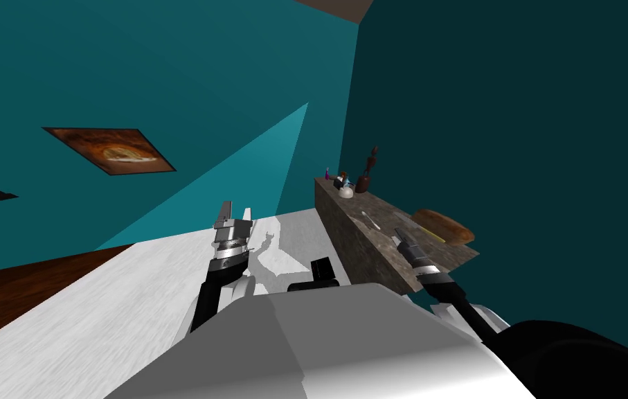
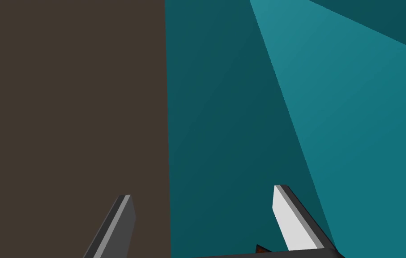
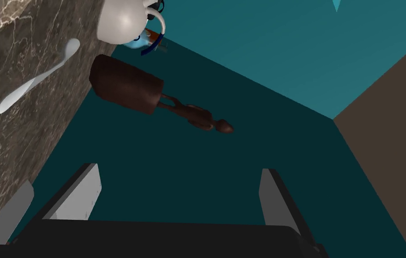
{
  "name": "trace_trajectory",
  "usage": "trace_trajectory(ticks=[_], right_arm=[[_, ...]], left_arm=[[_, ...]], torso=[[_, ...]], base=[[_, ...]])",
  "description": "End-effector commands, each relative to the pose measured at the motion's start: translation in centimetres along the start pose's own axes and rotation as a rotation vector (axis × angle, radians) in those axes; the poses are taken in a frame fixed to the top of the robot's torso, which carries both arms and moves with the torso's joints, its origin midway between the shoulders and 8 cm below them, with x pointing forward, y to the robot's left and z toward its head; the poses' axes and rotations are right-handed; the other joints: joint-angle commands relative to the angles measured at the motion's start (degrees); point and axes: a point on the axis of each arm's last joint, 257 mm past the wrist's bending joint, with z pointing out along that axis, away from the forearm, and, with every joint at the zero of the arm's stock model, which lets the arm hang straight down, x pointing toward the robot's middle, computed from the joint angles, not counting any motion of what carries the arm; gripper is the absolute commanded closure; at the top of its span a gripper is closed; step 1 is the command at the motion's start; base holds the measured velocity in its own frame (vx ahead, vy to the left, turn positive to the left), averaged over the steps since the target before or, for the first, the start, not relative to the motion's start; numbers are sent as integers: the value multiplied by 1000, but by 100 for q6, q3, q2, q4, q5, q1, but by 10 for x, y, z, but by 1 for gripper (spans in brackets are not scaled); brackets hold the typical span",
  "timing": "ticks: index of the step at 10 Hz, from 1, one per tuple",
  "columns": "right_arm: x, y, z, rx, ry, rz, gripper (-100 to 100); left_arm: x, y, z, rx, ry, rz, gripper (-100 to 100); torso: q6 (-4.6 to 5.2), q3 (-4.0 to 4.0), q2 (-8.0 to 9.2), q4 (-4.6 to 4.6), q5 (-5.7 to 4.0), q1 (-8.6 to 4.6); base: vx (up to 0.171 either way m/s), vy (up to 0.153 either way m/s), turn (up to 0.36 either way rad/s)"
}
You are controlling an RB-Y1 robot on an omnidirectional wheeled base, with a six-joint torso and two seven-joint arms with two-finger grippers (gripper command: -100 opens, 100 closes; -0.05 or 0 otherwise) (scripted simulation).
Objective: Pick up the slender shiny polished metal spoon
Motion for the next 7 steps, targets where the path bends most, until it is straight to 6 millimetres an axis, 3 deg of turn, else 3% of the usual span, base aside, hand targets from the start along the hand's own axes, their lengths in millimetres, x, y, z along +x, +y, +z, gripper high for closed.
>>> trace_trajectory(ticks=[1, 3, 5, 7], right_arm=[[-7, -11, -5, 31, 15, -30, -100], [-30, -50, -33, 157, 44, -116, -100], [-32, -49, -31, 156, 59, -130, -100], [-57, -84, -63, 283, 101, -224, -100]], left_arm=[[0, 0, 0, 0, 0, 0, 0], [0, 0, 0, 0, 0, 0, 0], [0, 0, 0, 0, 0, 0, 0], [0, 0, 0, 0, 0, 0, 0]], torso=[[0, 0, 0, 0, 0, 0], [-1, -3, -5, -1, -1, -8], [0, 2, 4, 1, -2, -16], [-1, 3, 5, 1, -6, -28]], base=[[33, 62, -2], [40, 65, 5], [9, 21, -31], [29, 21, 22]])
